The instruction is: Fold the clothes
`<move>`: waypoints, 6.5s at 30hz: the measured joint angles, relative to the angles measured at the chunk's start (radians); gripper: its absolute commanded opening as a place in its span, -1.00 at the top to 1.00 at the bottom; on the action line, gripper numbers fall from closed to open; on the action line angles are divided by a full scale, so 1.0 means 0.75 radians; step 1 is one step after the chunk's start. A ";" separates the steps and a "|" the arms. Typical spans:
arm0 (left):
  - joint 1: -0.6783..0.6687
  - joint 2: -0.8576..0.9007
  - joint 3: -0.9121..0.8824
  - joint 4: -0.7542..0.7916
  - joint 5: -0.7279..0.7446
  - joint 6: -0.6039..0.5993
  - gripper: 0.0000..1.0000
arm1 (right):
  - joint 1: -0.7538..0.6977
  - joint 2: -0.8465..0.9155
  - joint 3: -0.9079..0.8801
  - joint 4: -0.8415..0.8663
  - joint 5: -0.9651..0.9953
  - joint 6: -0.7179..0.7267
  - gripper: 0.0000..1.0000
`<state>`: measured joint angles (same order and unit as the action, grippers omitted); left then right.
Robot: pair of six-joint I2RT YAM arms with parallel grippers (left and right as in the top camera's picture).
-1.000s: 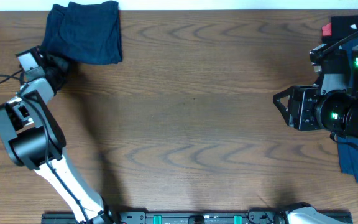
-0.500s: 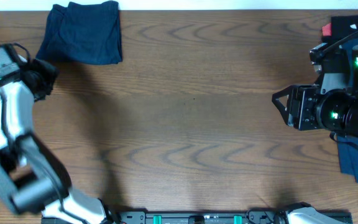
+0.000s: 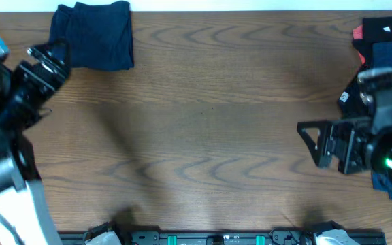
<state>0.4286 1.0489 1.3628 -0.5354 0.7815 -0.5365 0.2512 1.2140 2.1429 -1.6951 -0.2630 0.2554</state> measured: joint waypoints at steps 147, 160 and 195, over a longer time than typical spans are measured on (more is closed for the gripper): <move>-0.129 -0.674 -0.004 -1.001 -0.918 0.472 -0.96 | -0.333 -1.603 -2.848 2.169 0.314 -0.109 -0.99; -0.129 -0.674 -0.004 -1.001 -0.918 0.472 -0.96 | -0.333 -1.603 -2.848 2.169 0.316 -0.112 -0.99; -0.364 -0.691 -0.137 -0.821 -0.820 0.369 -0.96 | -0.333 -1.603 -2.848 2.168 0.316 -0.113 -0.98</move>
<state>0.1558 0.5304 1.2602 -1.1511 0.1661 -0.2600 0.0017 0.0120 0.0071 -0.0689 -0.0257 0.1707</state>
